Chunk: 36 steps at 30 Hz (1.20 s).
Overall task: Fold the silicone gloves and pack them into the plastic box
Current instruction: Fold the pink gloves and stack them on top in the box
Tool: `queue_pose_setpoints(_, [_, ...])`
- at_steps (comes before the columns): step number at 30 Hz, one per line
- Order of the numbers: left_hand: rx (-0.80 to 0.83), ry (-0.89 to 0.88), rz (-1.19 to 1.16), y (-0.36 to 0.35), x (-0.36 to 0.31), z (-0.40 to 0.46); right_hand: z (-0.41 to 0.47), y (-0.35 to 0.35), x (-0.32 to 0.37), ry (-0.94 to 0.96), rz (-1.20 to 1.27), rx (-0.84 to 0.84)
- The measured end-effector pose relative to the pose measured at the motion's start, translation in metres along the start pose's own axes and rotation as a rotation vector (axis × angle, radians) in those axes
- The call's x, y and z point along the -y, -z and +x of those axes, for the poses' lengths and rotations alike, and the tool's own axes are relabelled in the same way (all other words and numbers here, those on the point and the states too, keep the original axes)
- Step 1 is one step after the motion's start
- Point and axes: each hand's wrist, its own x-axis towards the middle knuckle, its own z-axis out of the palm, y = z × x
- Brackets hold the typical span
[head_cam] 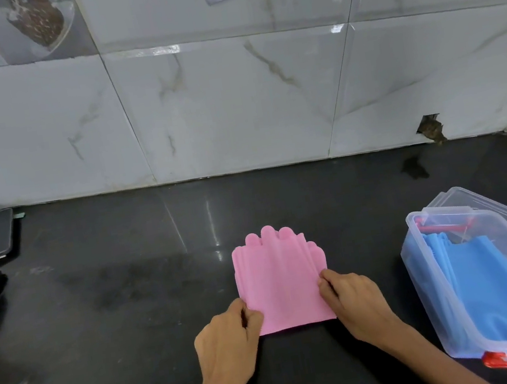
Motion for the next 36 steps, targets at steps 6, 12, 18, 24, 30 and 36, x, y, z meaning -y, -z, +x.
queue_pose_setpoints(6, [0.0, 0.102, 0.183, -0.007, -0.021, 0.006, 0.003, -0.01, 0.01, -0.108, -0.157, -0.022])
queue_pose_setpoints(12, [-0.002, 0.182, 0.2, -0.01, -0.024, 0.006, 0.0, -0.016, 0.023, -0.239, -0.18, -0.031])
queue_pose_setpoints(18, [-0.094, 0.116, 0.054, -0.011, -0.023, 0.002, -0.001, -0.02, 0.027, -0.226, -0.205, -0.056])
queue_pose_setpoints(24, [-0.122, 0.199, 0.141, -0.01, -0.029, 0.01, 0.0, -0.027, 0.034, -0.39, -0.034, -0.199])
queue_pose_setpoints(30, [-0.021, 0.068, 0.104, -0.012, -0.026, 0.023, 0.005, -0.034, 0.032, -0.48, 0.064, -0.292])
queue_pose_setpoints(36, [0.161, 0.113, -0.642, 0.001, -0.034, 0.04, 0.021, -0.016, 0.044, -0.496, 0.492, -0.186])
